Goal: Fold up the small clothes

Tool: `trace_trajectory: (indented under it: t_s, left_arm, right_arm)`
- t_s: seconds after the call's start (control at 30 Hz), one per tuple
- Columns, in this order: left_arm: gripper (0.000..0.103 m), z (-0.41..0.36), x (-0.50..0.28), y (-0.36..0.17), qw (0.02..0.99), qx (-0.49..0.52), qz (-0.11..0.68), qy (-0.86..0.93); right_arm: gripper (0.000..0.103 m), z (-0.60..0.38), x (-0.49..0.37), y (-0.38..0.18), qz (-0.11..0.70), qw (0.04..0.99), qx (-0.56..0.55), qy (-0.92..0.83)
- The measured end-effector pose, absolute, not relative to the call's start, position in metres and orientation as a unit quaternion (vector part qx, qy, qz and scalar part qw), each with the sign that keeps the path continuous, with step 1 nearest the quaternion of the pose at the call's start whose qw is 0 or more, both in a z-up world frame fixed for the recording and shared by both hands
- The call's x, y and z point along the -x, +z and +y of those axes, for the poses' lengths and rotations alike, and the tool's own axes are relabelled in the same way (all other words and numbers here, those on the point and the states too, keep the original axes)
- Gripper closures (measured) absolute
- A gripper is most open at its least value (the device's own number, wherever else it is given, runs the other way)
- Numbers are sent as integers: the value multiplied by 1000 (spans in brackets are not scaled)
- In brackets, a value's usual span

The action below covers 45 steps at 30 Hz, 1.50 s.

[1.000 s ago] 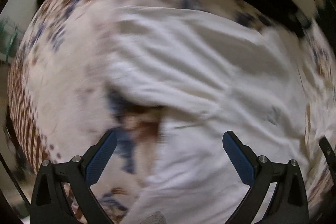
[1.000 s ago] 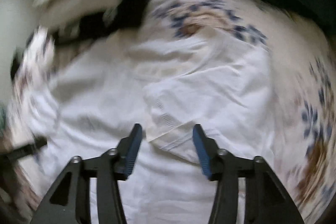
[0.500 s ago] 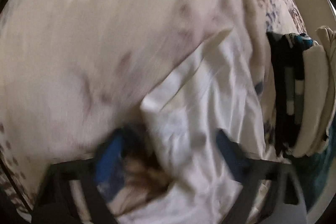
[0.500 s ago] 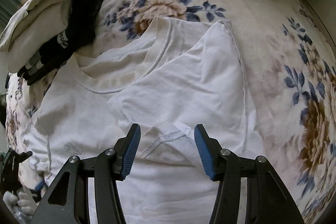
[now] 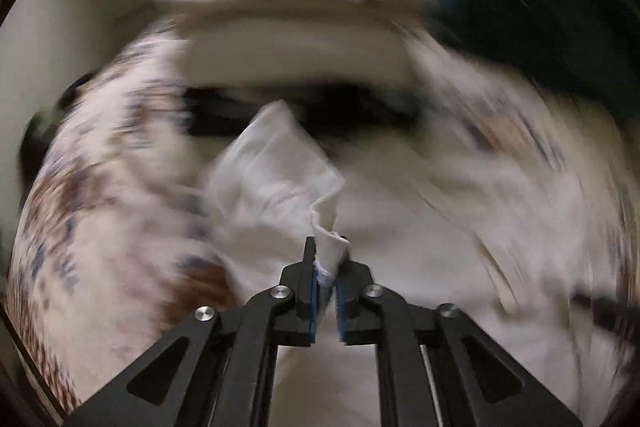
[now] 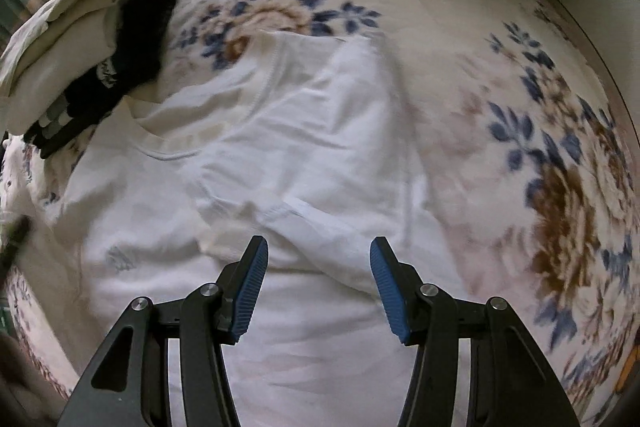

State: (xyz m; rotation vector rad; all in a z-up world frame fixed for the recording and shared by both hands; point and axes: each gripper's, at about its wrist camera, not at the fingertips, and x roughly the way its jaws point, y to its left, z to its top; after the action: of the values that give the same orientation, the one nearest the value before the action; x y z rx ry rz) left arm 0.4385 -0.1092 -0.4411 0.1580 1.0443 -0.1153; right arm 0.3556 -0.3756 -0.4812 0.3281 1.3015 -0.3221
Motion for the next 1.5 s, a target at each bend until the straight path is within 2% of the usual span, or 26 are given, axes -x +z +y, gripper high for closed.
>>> trace_trajectory:
  t_s: [0.07,0.13,0.17,0.2,0.23,0.27,0.47,0.67,0.7,0.73,0.77,0.8,0.9,1.13,1.5]
  left_arm:
    - [92,-136,-428,-463,830,-82,543,-98]
    - [81,-131,-426,-471,817,-52,565,-104]
    - [58,-122,-424,-471,812,-30,574,-104]
    - [27,-114,-420,-471,808,-9,581,-103]
    - [16,-104,-417,-468,805,10,584,-101]
    - [13,-97,-408,-466,808,31,582,-89]
    - [13,-36,-400,-474,815,45,574,61]
    - [13,1,-406,-475,807,33,566,163]
    - [13,2,-409,-474,807,35,564,168]
    - [13,3,-410,-472,807,39,563,175]
    - [13,4,-412,-472,807,43,562,178]
    - [13,4,-413,-471,807,48,562,178]
    - [13,3,-414,-465,807,49,562,172]
    - [13,-10,-433,-459,812,53,561,150]
    - [13,-44,-478,-469,815,18,570,107]
  right_arm:
    - [47,-384,-350,-482,612,761,-153,-155]
    - [47,-392,-347,-480,615,756,-164,-152]
    - [47,-393,-348,-478,615,756,-169,-148]
    - [47,-394,-350,-476,616,754,-180,-138]
    - [47,-393,-356,-473,615,754,-197,-119]
    - [47,-391,-362,-472,615,753,-208,-103]
    - [45,-333,-434,-485,615,738,-274,44]
    - [45,-266,-500,-539,666,707,-228,70]
    - [50,-260,-503,-546,672,704,-220,65]
    - [74,-256,-503,-547,670,709,-210,62]
    - [91,-253,-502,-545,662,720,-199,60]
    - [101,-251,-499,-539,654,731,-187,56]
    - [101,-258,-488,-516,604,775,-183,40]
    - [101,-294,-466,-481,577,797,-178,-8]
    - [101,-325,-464,-492,612,766,-164,-110]
